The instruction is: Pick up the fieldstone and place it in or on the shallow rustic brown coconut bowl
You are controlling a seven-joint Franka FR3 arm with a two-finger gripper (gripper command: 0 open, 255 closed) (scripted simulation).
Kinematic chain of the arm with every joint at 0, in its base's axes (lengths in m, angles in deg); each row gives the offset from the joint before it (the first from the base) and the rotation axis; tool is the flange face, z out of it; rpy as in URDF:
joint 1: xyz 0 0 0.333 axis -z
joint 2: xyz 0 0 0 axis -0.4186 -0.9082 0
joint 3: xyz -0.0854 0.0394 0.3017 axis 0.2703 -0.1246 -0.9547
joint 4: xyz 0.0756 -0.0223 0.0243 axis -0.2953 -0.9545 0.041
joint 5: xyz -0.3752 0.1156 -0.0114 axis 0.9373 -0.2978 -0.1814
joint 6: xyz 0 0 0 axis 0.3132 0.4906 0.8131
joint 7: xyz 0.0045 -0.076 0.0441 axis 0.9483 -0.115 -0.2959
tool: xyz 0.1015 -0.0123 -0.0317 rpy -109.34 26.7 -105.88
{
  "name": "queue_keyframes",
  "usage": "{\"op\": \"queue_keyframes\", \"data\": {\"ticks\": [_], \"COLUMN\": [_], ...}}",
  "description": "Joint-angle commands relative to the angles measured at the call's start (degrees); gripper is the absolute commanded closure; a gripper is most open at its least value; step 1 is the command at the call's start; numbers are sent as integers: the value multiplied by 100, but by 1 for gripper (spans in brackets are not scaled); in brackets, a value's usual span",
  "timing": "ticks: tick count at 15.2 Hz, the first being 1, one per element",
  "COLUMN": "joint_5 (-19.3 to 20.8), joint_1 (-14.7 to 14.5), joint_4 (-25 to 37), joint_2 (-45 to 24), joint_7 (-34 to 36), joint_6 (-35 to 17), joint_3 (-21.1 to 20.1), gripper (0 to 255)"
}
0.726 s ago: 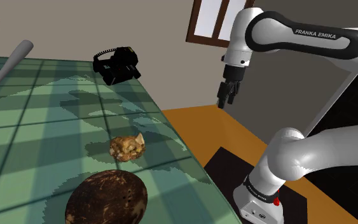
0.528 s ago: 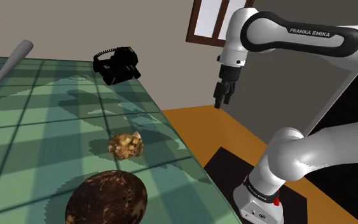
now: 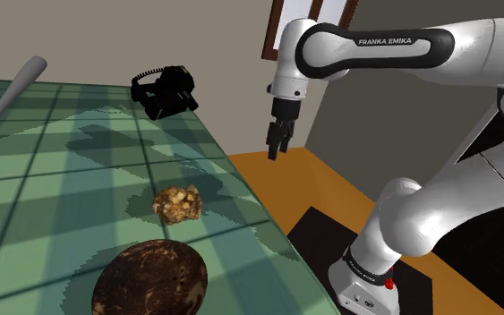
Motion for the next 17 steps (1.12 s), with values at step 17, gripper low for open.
{"op": "queue_keyframes", "data": {"ticks": [17], "joint_5": [-834], "joint_1": [-1010], "joint_4": [2481], "joint_2": [-3229], "joint_7": [-1038], "joint_6": [-683], "joint_3": [-737], "gripper": [0]}}
